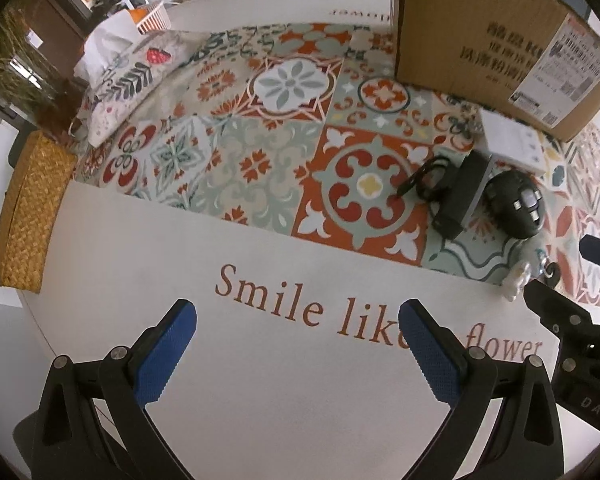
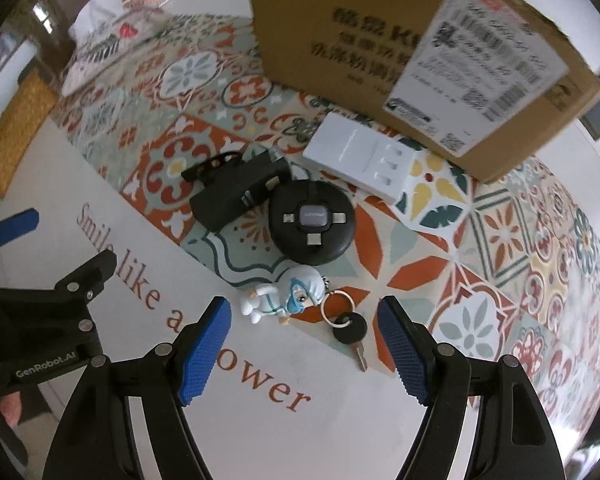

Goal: Organize rigid objects
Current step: 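Grasp the white astronaut figurine keychain with the right tool, then grasp the black clip-like device with the left tool while the right tool holds the figurine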

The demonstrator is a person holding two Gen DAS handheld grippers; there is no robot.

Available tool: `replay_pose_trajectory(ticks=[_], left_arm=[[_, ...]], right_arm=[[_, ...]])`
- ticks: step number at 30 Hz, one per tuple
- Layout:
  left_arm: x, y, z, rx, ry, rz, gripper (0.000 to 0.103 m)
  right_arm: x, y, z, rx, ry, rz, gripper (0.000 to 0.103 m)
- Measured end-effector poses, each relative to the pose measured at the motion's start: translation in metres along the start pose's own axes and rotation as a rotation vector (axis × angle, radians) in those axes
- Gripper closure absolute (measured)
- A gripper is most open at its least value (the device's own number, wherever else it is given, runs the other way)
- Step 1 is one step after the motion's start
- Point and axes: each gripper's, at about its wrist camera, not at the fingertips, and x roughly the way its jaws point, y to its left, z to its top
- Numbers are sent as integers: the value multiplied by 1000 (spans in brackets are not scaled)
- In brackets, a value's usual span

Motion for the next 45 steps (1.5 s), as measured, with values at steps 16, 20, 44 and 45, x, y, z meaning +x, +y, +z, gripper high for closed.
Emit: replay_pose_trajectory(ticks=[16,20,44,45], left_arm=[[19,0,0,7,52,25,0],[19,0,0,12,49,20,0],[3,-35,26,231,-90,-196,6],[4,-37,28,251,-96,-206,7]], right_arm=[[35,12,8,-68,45,41,44],[34,11,6,-47,33,43,46],[-13,-35,-27,349,-51,7,46],[-12,-35,-26,358,-50,6,46]])
